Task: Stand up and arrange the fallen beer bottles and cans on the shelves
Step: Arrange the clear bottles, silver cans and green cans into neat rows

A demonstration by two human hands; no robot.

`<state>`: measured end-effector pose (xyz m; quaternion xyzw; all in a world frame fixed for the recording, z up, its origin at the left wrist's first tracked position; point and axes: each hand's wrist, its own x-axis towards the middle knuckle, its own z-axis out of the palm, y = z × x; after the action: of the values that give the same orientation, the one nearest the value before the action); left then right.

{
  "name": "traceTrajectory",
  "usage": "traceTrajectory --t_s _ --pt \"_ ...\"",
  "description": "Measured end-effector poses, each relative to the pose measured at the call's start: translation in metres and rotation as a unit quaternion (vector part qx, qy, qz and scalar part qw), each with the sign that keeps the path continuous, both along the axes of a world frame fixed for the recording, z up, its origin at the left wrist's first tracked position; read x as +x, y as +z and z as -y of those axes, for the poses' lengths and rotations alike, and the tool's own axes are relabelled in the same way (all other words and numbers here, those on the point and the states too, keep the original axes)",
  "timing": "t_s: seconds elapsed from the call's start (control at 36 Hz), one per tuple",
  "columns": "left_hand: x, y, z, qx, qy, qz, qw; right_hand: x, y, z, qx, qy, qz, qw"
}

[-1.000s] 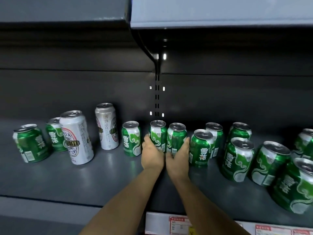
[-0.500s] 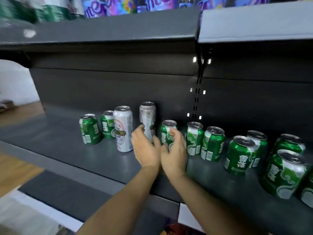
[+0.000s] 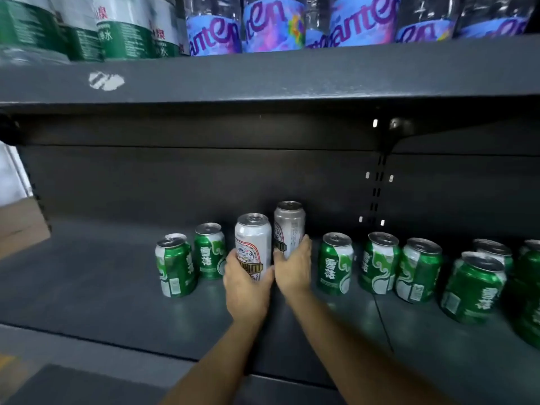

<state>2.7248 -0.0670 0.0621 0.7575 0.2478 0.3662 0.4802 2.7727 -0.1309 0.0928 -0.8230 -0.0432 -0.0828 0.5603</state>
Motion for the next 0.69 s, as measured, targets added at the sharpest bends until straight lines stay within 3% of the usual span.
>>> traceTrajectory --t_s 0.17,0.33,0.69 --pt "0.005 -0.005 -0.005 -0.036 -0.024 0.005 0.999 0.017 0.000 -0.014 -0.028 -0.078 -0.032 0.996" --pt "0.005 0.002 -0.007 -0.043 -0.024 0.007 0.999 0.007 0.007 -0.008 -0.062 -0.072 -0.041 0.995" --pt "-0.062 0.021 0.029 -0.006 -0.049 -0.010 0.999 -0.089 -0.001 0.059 0.019 -0.062 -0.031 0.997"
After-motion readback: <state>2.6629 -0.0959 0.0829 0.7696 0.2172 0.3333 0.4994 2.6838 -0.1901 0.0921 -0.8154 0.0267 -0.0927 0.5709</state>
